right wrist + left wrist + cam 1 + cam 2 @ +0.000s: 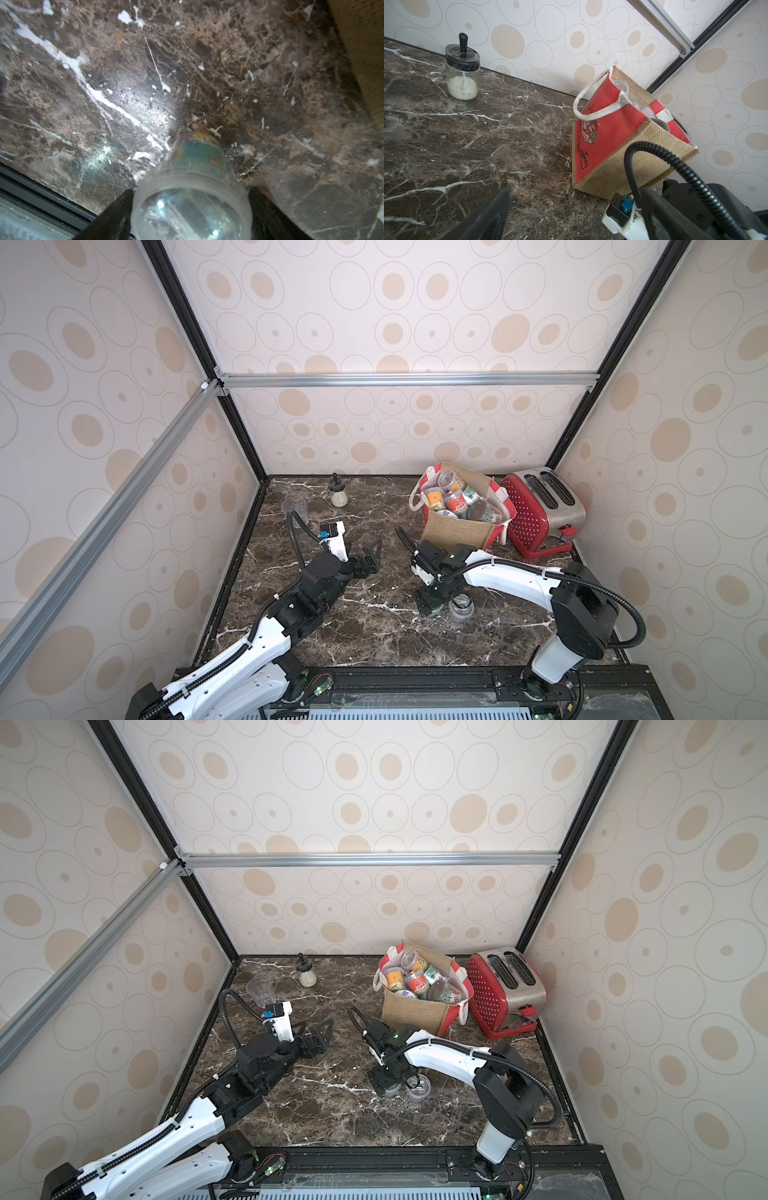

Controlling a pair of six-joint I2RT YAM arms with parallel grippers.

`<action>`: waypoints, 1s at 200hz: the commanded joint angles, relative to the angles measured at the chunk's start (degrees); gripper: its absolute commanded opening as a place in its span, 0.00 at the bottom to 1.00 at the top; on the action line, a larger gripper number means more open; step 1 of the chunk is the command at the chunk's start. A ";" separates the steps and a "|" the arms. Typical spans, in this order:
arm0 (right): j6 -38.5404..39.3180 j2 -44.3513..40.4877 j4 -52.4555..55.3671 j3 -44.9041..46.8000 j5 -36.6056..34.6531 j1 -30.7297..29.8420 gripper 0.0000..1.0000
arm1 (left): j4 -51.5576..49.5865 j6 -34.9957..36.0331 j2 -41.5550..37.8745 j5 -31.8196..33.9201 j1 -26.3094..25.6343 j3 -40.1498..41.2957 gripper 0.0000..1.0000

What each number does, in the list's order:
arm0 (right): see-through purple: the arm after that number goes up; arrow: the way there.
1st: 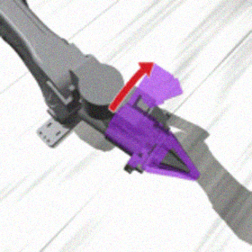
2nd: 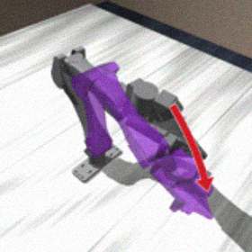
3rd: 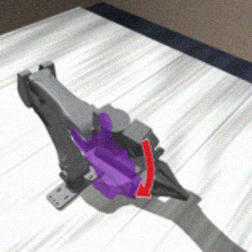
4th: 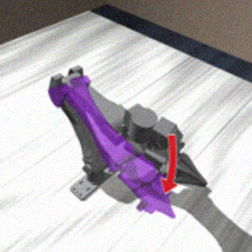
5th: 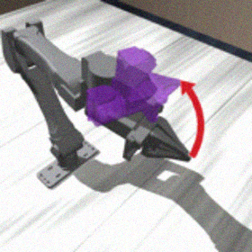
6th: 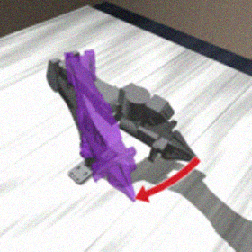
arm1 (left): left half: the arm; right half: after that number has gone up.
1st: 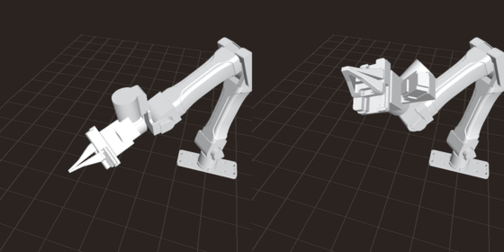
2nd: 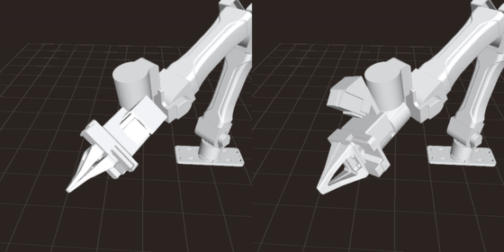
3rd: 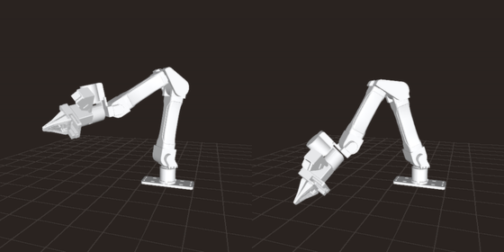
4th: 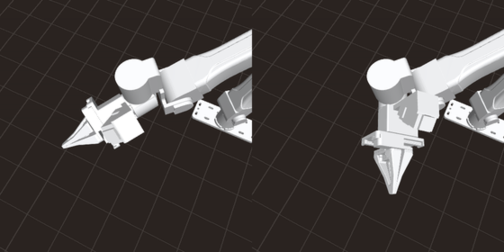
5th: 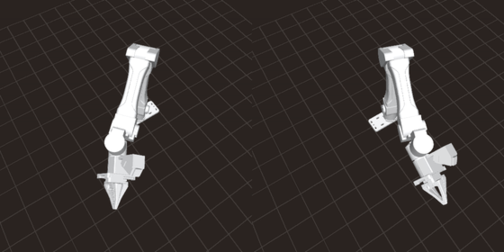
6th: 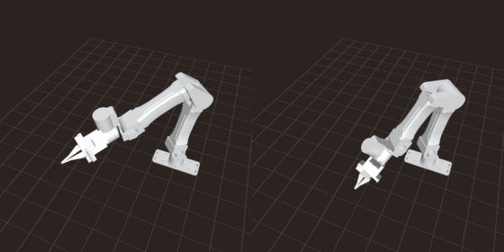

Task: Take out the seed jars from the canvas bag
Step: Place the seed jar at the center of the board, then pick up the seed jar from the canvas bag.

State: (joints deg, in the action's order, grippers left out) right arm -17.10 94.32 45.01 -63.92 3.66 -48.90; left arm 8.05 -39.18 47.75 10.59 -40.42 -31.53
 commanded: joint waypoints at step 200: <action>0.89 -22.60 7.44 -23.28 -4.93 20.83 1.00 | -0.61 6.91 19.70 -15.13 -0.55 -25.31 0.98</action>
State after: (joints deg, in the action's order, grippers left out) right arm -17.06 69.73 51.94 -85.21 -5.04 -32.08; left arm 5.13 -35.00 65.80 -2.61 -40.56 -53.69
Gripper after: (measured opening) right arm 0.997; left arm 0.984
